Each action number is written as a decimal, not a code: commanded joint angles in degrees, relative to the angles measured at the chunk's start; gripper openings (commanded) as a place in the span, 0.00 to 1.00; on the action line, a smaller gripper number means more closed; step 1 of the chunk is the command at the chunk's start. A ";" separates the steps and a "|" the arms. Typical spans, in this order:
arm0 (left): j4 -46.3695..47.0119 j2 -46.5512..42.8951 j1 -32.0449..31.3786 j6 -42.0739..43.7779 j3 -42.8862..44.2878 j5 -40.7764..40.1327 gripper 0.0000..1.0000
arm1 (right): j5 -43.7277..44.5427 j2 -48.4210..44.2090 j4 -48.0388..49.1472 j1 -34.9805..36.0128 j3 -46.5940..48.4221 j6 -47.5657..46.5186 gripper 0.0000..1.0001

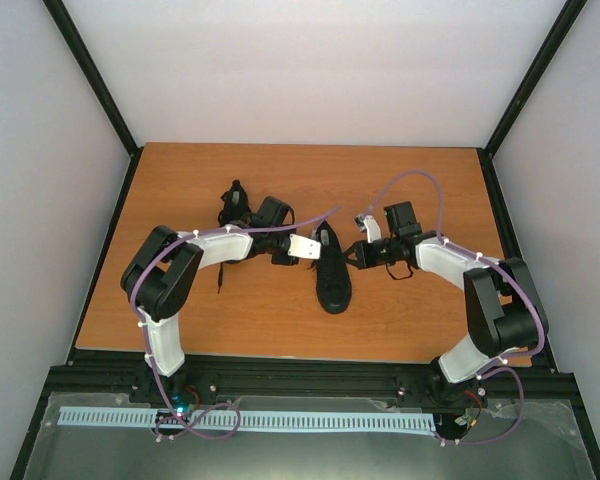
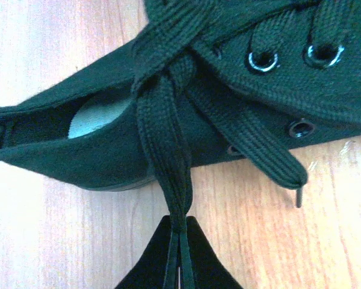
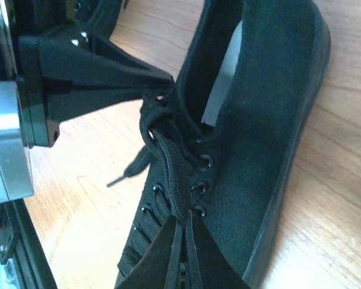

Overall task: Tie the shoes
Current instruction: Tie the shoelace on the shoe.

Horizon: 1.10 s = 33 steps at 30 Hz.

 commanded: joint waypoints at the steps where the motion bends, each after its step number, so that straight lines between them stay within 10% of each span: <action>1: 3.05 -0.54 0.56 2.36 1.57 -2.40 0.01 | -0.84 0.50 0.40 0.34 -2.30 0.57 0.03; 33: 8.59 3.98 4.51 7.79 0.20 -1.40 0.01 | 4.18 2.07 0.03 0.27 -7.73 2.31 0.03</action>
